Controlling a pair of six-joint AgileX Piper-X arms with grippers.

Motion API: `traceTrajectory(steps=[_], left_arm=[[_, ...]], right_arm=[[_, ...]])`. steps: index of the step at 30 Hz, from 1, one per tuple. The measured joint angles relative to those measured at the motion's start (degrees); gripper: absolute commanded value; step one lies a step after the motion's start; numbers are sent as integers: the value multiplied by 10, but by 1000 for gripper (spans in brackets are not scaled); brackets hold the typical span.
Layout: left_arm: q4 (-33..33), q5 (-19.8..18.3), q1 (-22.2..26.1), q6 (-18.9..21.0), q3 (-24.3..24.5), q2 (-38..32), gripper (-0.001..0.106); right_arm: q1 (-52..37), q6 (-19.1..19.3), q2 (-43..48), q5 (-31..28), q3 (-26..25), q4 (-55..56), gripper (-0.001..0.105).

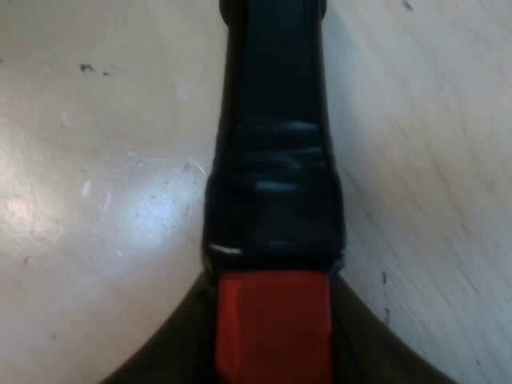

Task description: Grind coffee beans and then tamp

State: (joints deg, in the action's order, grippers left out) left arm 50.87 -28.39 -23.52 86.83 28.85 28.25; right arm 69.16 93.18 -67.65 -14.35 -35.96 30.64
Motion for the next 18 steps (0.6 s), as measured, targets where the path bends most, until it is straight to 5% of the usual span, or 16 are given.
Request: traceTrajectory(steps=[7, 10, 15, 18], left_arm=[[-1, -4, 0, 0, 0, 17, 78], [-3, -4, 0, 0, 0, 19, 78], [-3, -8, 0, 0, 0, 21, 78], [-3, -14, 0, 0, 0, 21, 78]], right_arm=[[0, 0, -4, 0, 3, -9, 0], [0, 1, -4, -2, 13, -15, 14], [0, -4, -4, -4, 40, -20, 57], [0, -9, -4, -1, 45, -5, 58]])
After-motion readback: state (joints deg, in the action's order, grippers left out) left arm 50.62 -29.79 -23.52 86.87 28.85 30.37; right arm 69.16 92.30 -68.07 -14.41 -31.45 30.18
